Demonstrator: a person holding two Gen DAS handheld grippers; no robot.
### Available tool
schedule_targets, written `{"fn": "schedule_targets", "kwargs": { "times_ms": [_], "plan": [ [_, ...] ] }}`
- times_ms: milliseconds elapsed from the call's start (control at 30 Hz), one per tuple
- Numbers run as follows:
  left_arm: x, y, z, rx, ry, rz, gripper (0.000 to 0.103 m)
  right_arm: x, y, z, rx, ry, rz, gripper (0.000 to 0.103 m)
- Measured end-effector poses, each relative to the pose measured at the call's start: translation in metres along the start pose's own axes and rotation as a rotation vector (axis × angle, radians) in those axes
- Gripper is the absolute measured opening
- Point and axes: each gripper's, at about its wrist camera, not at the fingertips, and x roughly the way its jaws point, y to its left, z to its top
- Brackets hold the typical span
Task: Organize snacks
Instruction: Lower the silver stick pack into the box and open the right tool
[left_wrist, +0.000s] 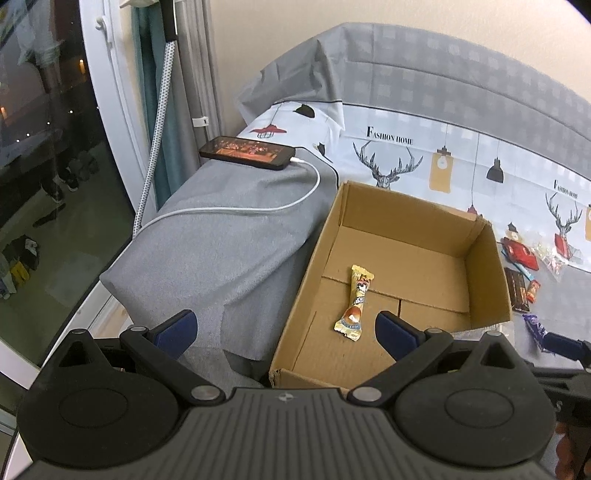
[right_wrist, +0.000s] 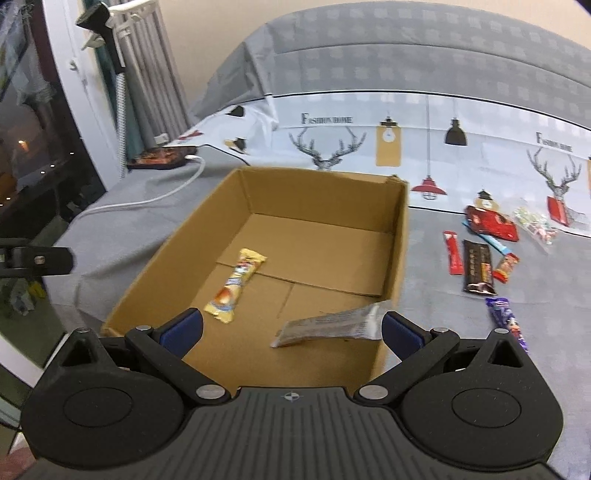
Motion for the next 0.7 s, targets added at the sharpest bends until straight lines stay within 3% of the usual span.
{"fn": "schedule_targets", "kwargs": {
  "times_ms": [200, 367, 433, 533, 700],
  "plan": [
    [0.018, -0.002, 0.004, 0.004, 0.041, 0.002, 0.103, 0.029, -0.009, 0.002, -0.011, 0.021, -0.040, 0.103],
    [0.032, 0.003, 0.011, -0.016, 0.063, 0.018, 0.103, 0.055, -0.003, 0.012, 0.033, 0.083, 0.060, 0.103],
    [0.039, 0.007, 0.014, -0.023, 0.077, 0.028, 0.103, 0.072, -0.002, 0.013, 0.069, 0.142, 0.101, 0.103],
    [0.048, 0.011, 0.018, -0.031, 0.092, 0.042, 0.103, 0.110, -0.012, 0.012, 0.172, 0.283, 0.083, 0.103],
    [0.057, 0.014, 0.023, -0.038, 0.104, 0.052, 0.103, 0.134, -0.009, 0.038, 0.090, 0.199, 0.012, 0.103]
  ]
}}
